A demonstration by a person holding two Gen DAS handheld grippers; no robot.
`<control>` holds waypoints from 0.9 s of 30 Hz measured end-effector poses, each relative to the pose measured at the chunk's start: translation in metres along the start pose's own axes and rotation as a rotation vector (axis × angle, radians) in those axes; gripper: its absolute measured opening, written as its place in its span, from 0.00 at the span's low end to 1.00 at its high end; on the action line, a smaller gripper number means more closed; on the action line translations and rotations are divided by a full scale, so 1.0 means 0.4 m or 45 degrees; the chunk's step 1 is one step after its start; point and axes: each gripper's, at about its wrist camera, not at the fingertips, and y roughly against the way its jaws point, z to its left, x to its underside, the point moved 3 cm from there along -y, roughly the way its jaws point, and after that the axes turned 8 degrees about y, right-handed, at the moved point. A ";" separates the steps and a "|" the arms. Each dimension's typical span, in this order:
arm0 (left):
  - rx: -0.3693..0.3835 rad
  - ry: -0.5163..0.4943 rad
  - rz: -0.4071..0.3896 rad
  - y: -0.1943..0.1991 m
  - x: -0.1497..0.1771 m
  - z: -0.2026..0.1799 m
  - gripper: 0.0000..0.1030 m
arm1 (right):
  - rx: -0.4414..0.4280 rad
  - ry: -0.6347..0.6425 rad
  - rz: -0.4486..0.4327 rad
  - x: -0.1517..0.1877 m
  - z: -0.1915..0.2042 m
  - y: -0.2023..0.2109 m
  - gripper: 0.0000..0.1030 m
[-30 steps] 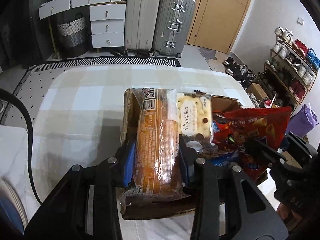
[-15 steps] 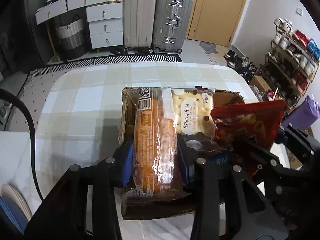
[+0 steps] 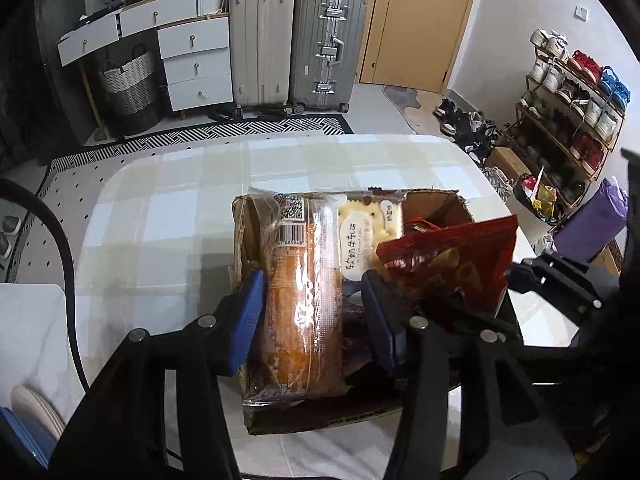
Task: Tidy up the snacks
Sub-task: 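Lower both packs into the box and open both grippers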
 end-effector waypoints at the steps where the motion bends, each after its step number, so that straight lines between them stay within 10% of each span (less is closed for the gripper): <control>1: 0.001 0.002 -0.002 0.002 0.000 0.000 0.46 | -0.037 -0.027 0.004 0.003 -0.004 -0.002 0.45; 27: 0.021 0.036 -0.024 0.029 0.000 0.014 0.46 | 0.010 0.019 -0.003 0.008 -0.005 0.015 0.56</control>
